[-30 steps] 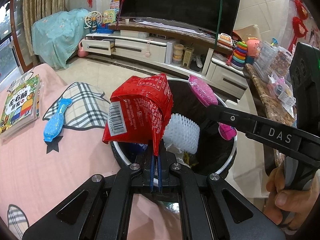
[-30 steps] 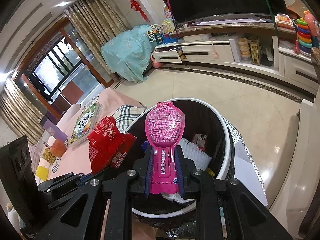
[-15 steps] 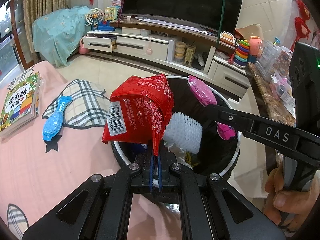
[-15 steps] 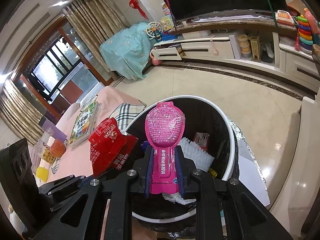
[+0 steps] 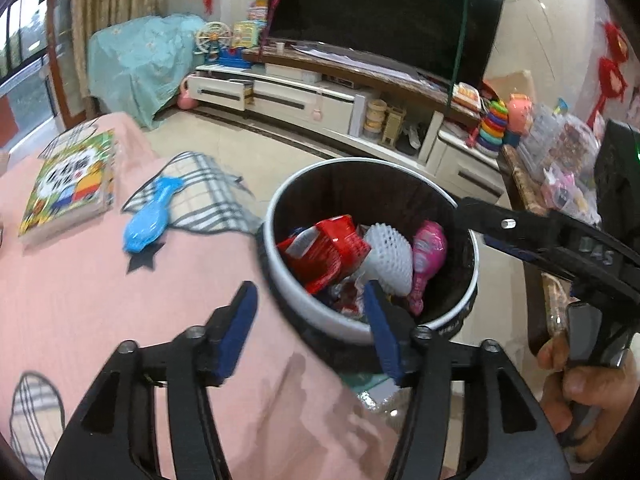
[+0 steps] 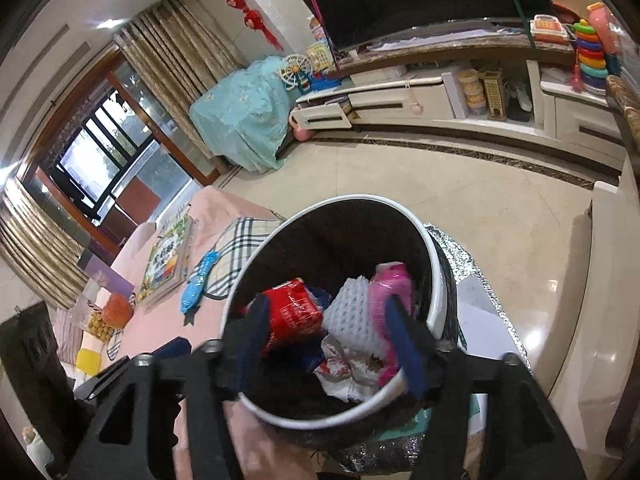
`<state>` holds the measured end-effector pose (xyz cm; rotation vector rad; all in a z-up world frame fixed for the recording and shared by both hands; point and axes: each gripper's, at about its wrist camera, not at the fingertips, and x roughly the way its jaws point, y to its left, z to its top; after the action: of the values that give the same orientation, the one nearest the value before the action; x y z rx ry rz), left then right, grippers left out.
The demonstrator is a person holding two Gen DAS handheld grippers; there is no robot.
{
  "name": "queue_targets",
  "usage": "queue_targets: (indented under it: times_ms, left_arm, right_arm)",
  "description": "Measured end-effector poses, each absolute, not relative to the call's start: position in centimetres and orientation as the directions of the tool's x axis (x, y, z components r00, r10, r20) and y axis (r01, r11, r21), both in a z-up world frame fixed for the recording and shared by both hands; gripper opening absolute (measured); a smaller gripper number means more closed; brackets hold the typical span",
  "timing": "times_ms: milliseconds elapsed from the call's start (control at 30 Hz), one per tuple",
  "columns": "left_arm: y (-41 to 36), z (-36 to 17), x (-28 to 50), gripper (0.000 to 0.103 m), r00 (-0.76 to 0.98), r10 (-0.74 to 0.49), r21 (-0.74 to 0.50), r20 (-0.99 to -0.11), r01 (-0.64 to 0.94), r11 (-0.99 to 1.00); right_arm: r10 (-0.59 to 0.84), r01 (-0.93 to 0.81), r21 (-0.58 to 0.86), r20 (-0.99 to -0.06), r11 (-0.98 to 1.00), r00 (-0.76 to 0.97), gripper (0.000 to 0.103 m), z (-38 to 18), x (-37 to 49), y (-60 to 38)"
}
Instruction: Collect trash
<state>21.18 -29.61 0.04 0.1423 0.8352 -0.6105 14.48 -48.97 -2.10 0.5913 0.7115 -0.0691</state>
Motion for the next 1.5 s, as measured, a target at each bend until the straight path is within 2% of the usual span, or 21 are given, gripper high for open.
queue_targets:
  times_ms: [33, 67, 133, 267, 433, 567, 833, 1033, 1167, 1500]
  left_arm:
    - [-28.9, 0.1, 20.9, 0.064, 0.517, -0.452, -0.122, -0.727, 0.55, 0.826]
    - [-28.1, 0.2, 20.5, 0.066, 0.524, -0.452, -0.133, -0.721, 0.537, 0.833]
    - [-26.6, 0.5, 19.8, 0.068, 0.536, -0.456, -0.155, -0.711, 0.513, 0.845]
    - [-23.3, 1.1, 17.9, 0.082, 0.579, -0.459, -0.193, -0.674, 0.461, 0.866]
    - [-19.9, 1.4, 15.4, 0.086, 0.631, -0.442, -0.195, -0.638, 0.423, 0.885]
    - [-16.6, 1.8, 13.0, 0.091, 0.677, -0.445, -0.218, -0.586, 0.398, 0.891]
    - [-12.8, 3.2, 8.8, 0.096, 0.78, -0.388, -0.158, -0.492, 0.358, 0.92]
    - [-10.8, 5.5, 5.8, 0.103, 0.874, -0.32, -0.094, -0.365, 0.307, 0.947]
    - [-10.1, 5.0, 5.0, 0.103, 0.905, -0.247, -0.059, -0.347, 0.242, 0.969]
    - [-9.1, 2.8, 4.0, 0.103, 0.935, -0.153, -0.003, -0.321, 0.161, 0.987]
  right_arm:
    - [0.131, 0.256, 0.487, -0.628, 0.835, 0.767, 0.082, -1.8, 14.1, -48.8]
    - [0.125, 0.257, 0.489, -0.621, 0.834, 0.774, 0.086, -1.5, 13.5, -48.5]
    - [0.113, 0.259, 0.485, -0.612, 0.835, 0.782, 0.086, -1.0, 12.8, -48.0]
    - [0.094, 0.256, 0.469, -0.602, 0.845, 0.793, 0.09, 0.2, 11.3, -46.1]
    - [0.031, 0.258, 0.418, -0.572, 0.871, 0.819, 0.097, 1.4, 8.7, -43.3]
    - [-0.012, 0.252, 0.375, -0.538, 0.892, 0.843, 0.097, 1.7, 6.4, -40.5]
    - [-0.057, 0.199, 0.288, -0.435, 0.937, 0.898, 0.098, 3.0, 2.7, -35.5]
    - [-0.093, 0.182, 0.245, -0.334, 0.952, 0.938, 0.103, 5.9, 0.2, -33.6]
    - [-0.108, 0.168, 0.222, -0.26, 0.96, 0.96, 0.103, 7.0, -1.5, -32.9]
    - [-0.168, 0.21, 0.153, -0.247, 0.966, 0.954, 0.103, 3.8, -2.3, -30.4]
